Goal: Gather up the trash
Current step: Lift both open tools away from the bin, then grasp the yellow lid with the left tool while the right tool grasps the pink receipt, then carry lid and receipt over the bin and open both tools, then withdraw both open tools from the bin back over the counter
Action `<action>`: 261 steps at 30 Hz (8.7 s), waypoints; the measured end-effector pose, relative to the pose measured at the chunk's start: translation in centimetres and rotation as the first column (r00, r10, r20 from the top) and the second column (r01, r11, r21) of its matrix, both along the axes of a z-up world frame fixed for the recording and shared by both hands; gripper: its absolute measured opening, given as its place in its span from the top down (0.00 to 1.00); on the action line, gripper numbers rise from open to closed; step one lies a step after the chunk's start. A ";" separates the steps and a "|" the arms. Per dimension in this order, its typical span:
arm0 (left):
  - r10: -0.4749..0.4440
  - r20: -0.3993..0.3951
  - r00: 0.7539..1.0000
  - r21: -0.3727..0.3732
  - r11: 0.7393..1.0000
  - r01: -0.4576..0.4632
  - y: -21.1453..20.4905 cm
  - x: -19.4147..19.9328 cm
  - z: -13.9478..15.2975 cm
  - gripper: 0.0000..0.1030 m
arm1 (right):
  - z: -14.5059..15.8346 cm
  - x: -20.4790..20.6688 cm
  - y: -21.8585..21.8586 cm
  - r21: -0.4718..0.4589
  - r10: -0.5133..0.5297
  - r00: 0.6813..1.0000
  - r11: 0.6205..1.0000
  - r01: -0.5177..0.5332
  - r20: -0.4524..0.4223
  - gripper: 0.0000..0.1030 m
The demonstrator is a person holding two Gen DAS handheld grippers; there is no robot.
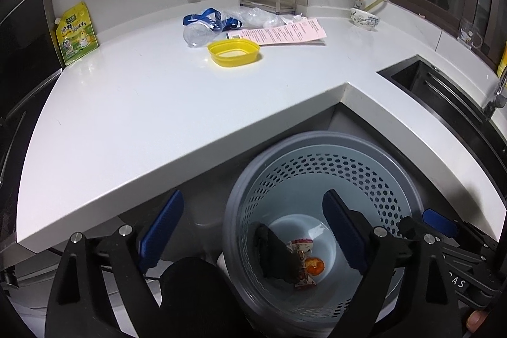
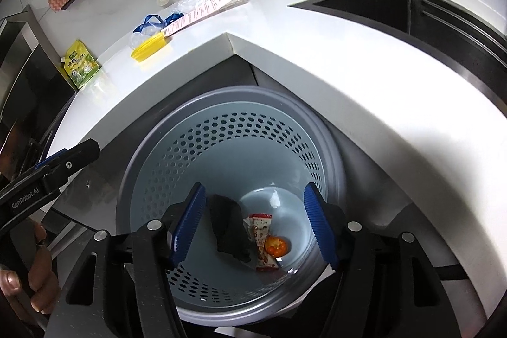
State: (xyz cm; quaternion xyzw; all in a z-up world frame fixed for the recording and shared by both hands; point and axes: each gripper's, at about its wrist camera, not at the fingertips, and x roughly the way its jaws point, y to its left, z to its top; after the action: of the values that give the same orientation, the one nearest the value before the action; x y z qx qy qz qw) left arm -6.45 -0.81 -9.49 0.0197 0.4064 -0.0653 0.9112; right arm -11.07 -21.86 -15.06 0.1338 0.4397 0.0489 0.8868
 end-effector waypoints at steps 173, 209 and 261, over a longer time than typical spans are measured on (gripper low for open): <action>0.000 0.068 0.998 -0.069 0.998 0.005 1.0 1.4 3.9 0.30 | 7.1 3.9 5.9 -0.127 0.121 0.985 0.986 -0.105 0.121 0.93; -0.077 -0.035 0.996 -0.005 0.997 0.077 -1.7 -2.2 -1.3 0.18 | 1.5 -2.6 4.0 -0.029 0.042 0.999 0.999 -0.042 -0.030 0.52; 0.088 0.085 0.992 -0.014 0.996 -0.087 2.9 5.3 4.3 0.06 | 6.1 2.9 2.4 -0.066 0.058 0.991 0.997 -0.050 0.123 0.27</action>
State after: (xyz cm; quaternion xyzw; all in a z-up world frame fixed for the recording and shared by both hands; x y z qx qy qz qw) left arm -1.14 2.11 -5.24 -0.0001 0.3670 -0.0265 0.9298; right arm -8.17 -19.46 -8.99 0.0903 0.3883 0.0674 0.9146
